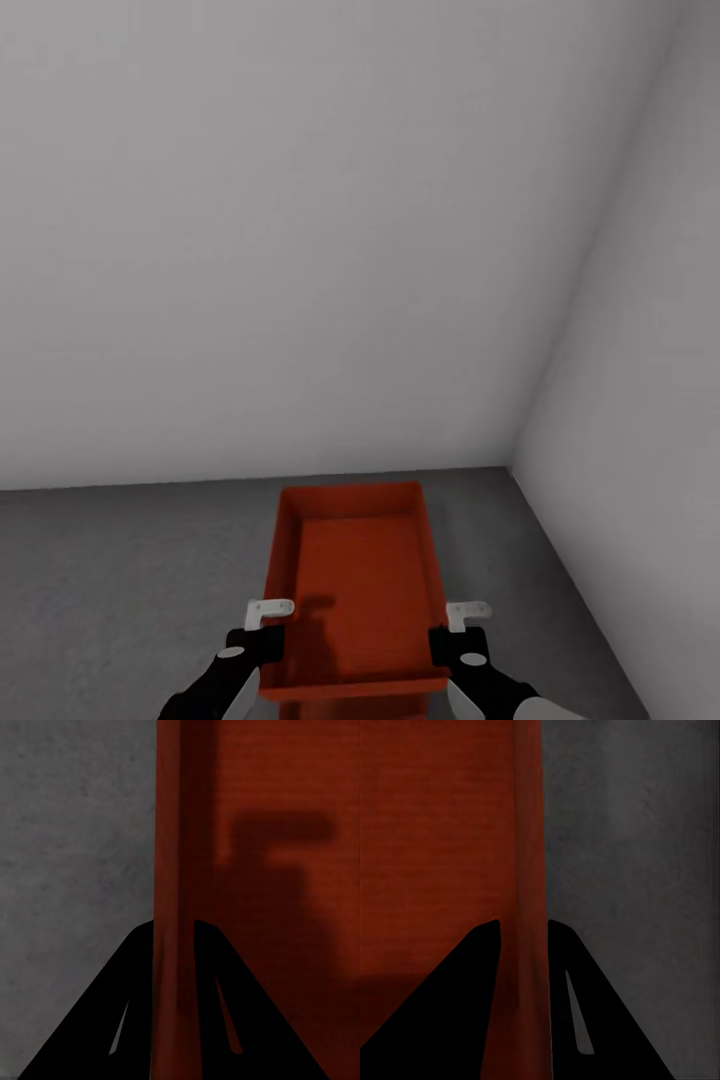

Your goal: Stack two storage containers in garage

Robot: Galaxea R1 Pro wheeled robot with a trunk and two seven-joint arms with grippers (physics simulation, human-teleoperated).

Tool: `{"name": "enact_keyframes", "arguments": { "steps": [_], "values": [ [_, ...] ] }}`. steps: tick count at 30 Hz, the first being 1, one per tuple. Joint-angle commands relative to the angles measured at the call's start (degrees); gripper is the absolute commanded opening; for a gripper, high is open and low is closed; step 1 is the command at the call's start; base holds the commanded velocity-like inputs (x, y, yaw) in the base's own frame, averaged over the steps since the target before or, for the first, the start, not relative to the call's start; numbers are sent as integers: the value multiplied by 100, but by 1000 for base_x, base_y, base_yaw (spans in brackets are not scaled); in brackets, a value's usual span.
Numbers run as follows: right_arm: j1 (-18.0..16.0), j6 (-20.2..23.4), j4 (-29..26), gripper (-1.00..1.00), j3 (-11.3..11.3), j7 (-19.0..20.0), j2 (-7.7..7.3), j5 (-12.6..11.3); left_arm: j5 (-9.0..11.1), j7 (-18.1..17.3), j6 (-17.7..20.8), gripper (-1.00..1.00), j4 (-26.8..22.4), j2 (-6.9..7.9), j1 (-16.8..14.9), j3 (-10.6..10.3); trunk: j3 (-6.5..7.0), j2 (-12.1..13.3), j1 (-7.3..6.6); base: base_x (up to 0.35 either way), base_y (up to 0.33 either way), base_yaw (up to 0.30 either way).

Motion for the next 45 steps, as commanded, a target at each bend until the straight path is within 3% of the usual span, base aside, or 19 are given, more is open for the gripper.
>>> {"name": "enact_keyframes", "arguments": {
  "steps": [1, 28, 45],
  "values": [
    [-124, -37, 1, -100, -393, -476, -2, -15, -12, 64, 37, -100, 190, 10, 7, -84, -6, -4, 0, 0, 0, -193],
    [-124, -32, 1, -100, -393, -479, -2, -8, -4, 64, 44, -100, 190, 8, 6, -84, -6, -4, 0, -1, 0, -20],
    [-125, -32, 1, -100, -393, -479, -7, -8, 5, 64, 46, -100, 190, 12, 7, -79, -6, -4, 0, -98, 0, 0]
  ]
}}
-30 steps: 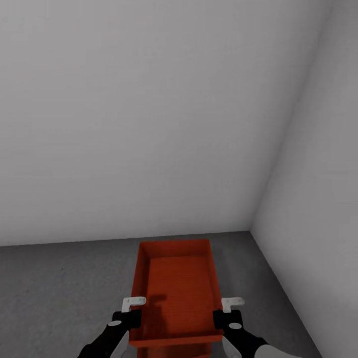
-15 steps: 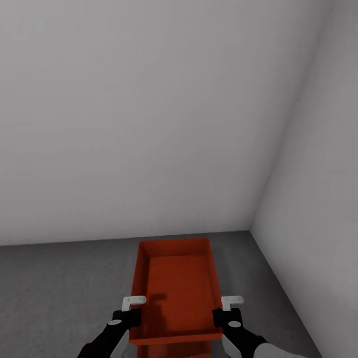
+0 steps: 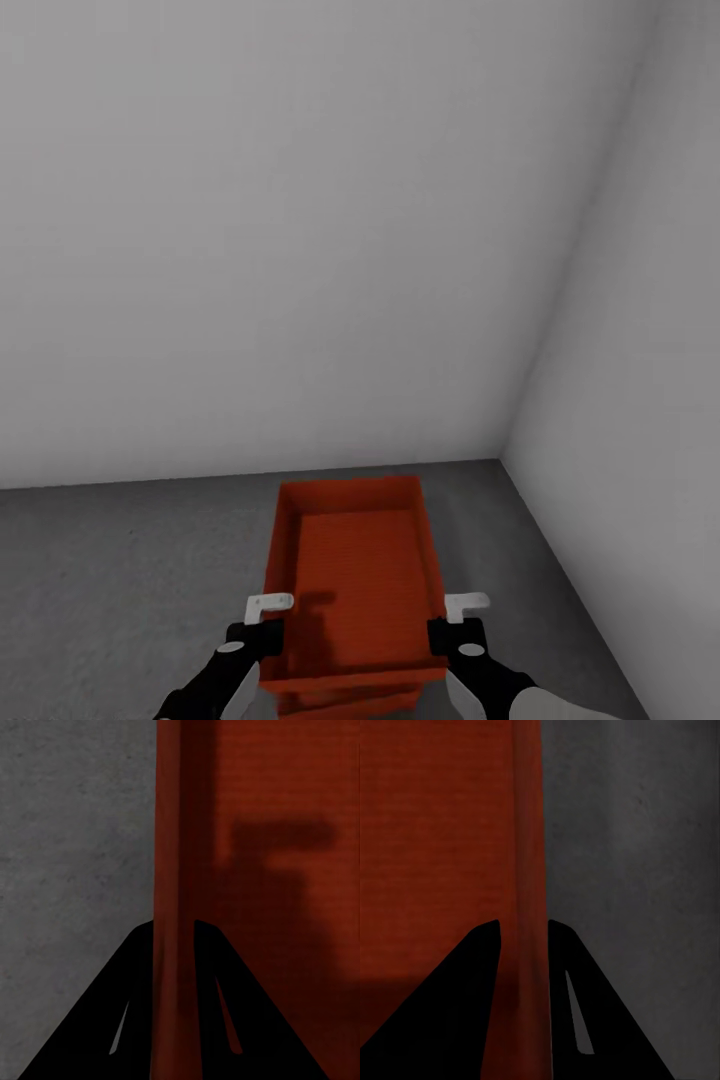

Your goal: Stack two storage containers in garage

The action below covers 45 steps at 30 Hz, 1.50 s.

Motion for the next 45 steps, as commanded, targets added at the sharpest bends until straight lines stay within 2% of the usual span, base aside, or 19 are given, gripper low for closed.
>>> {"name": "enact_keyframes", "arguments": {
  "steps": [1, 45],
  "values": [
    [-13, -41, 6, -100, -397, -488, -16, -64, 0, 59, 33, -100, 334, 8, 7, -112, -6, -4, 0, 0, 0, 0],
    [-13, -41, 6, -100, -397, -488, -8, -64, 0, 63, 51, -100, 326, 2, 7, -114, -6, -4, 0, 0, 0, 0]
  ]
}}
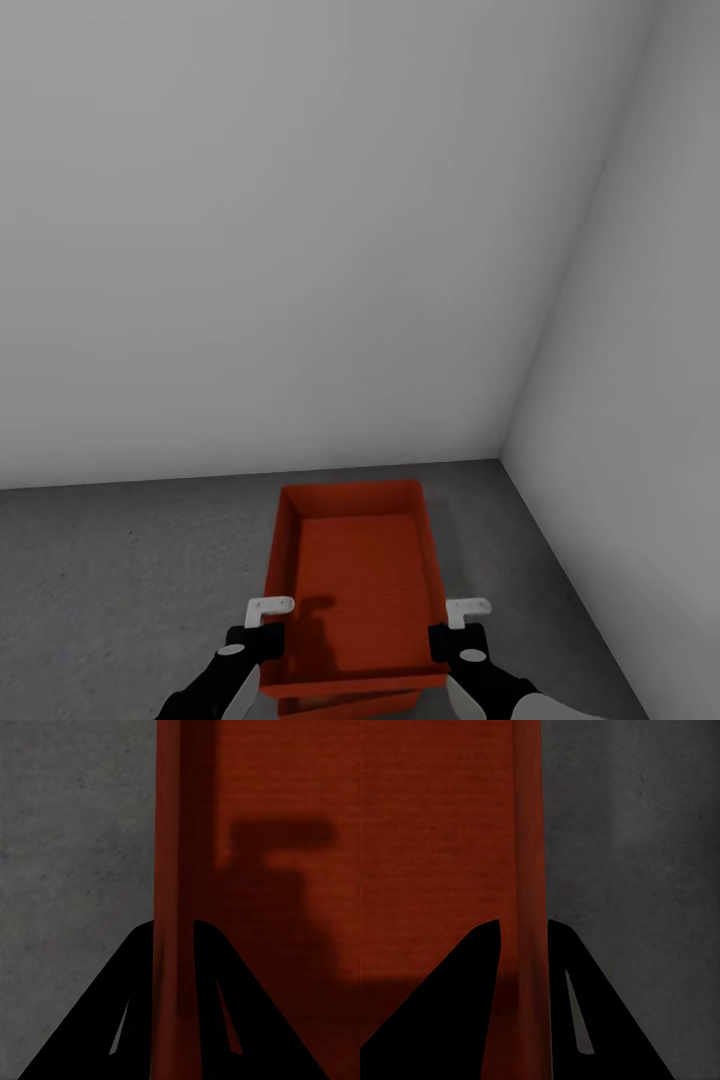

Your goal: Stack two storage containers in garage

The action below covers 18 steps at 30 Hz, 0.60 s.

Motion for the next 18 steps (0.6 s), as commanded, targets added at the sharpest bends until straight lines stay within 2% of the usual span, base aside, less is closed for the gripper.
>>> {"name": "enact_keyframes", "arguments": {
  "steps": [1, 10, 11, 13, 18],
  "values": [
    [-78, -37, 1, -100, -396, -492, -1, -22, 7, 59, 35, -100, 256, 8, 6, -97, -6, -4, 0, 0, 0, 0],
    [-78, -37, 1, -100, -396, -492, -1, -22, 7, 57, 35, -100, 256, 8, 6, -95, -6, -4, 0, 0, 0, 0],
    [4, 17, 37, -100, 80, -17, 35, -57, 16, 21, 64, -100, -33, -4, 14, 6, -6, -4, 0, 0, 0, 0],
    [3, 33, 44, -100, 32, -17, 70, 2, 16, 21, 77, -100, -65, -2, 5, 6, -6, -4, 0, 0, 0, 0],
    [2, 74, 54, -100, -346, -17, 58, 359, 15, 21, 127, -100, -110, 44, -1, 6, -6, -4, 0, 0, 0, 0]
  ]
}}
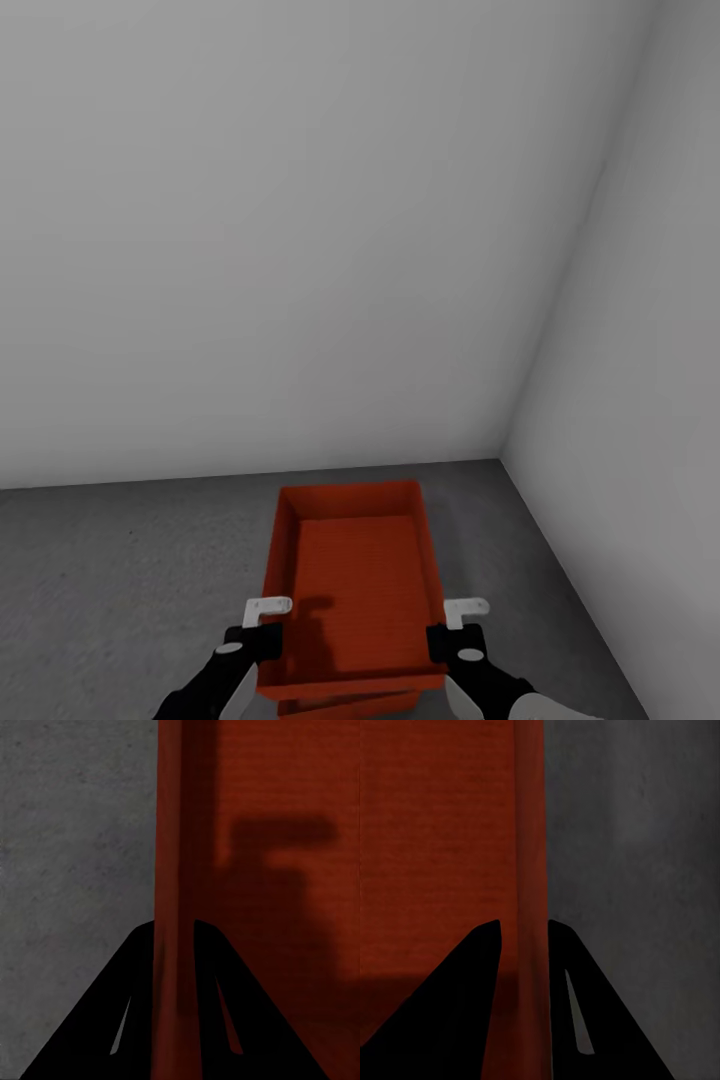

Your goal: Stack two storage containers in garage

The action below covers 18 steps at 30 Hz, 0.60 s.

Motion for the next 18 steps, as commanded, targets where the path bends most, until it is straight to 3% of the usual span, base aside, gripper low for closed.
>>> {"name": "enact_keyframes", "arguments": {
  "steps": [1, 18],
  "values": [
    [-2, -6, 39, -100, 81, -31, -7, -94, -3, 48, -1, -100, -47, 18, -3, -8, -6, -4, 0, 0, 0, 0],
    [0, 7, -8, -100, -446, -31, -4, 484, 90, 40, -27, -100, -32, 40, -3, -8, -6, -4, 0, 0, 0, 0]
  ]
}}
